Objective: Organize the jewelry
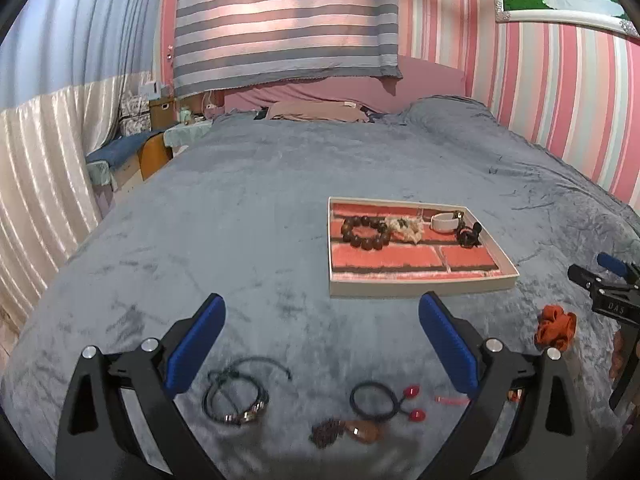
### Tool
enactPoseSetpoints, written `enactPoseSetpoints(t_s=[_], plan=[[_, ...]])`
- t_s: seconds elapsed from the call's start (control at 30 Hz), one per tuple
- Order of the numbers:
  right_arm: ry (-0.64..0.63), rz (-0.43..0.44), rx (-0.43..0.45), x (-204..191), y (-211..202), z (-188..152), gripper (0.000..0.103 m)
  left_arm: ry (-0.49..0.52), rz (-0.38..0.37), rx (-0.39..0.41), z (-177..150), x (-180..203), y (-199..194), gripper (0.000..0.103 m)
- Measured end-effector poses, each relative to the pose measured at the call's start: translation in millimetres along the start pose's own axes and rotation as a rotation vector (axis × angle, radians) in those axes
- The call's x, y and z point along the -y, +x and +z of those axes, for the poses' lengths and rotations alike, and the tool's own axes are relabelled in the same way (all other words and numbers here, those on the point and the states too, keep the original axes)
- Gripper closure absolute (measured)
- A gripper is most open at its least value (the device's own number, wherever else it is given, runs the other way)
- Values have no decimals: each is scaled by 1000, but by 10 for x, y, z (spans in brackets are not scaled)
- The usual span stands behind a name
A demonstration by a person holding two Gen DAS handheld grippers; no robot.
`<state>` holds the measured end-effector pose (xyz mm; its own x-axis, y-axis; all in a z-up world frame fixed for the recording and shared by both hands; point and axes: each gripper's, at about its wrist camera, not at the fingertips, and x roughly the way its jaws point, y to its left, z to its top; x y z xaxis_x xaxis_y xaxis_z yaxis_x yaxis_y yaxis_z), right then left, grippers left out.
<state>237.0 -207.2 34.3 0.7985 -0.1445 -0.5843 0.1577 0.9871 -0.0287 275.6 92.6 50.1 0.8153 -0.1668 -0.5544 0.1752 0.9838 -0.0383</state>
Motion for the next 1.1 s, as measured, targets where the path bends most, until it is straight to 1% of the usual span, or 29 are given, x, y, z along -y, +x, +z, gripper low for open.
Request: enactPoseSetpoints(t_s=[0.13, 0.23, 0.3, 0.47, 0.73, 0.77, 0.9, 1.0, 1.1], plan=[[8, 14, -8, -40, -78, -252, 4, 7, 24, -16, -228, -4, -59, 8], [-3, -5, -22, -100, -105, -468, 4, 33, 52, -23, -410, 46, -72, 8], [-2, -16, -22, -127, -124, -588, 4, 46, 57, -30, -531, 73, -63, 8], [19, -6, -52, -134, -109, -816, 4, 27, 46, -75, -795, 89, 28, 8], [12, -5, -95, -154, -62, -1038, 5, 27, 26, -127, -1019, 89, 155, 8], [13, -3, -102, -155, -51, -1063, 5, 25, 23, -129, -1039, 87, 169, 8], [22, 20, -150, -165, 52, -1171, 14, 18, 10, -149, -1087, 72, 257, 8], [20, 26, -173, -178, 119, -1189, 19, 20, 12, -167, -1132, 62, 330, 9], [23, 26, -186, -176, 180, -1184, 21, 22, 2, -183, -1161, 56, 404, 9]])
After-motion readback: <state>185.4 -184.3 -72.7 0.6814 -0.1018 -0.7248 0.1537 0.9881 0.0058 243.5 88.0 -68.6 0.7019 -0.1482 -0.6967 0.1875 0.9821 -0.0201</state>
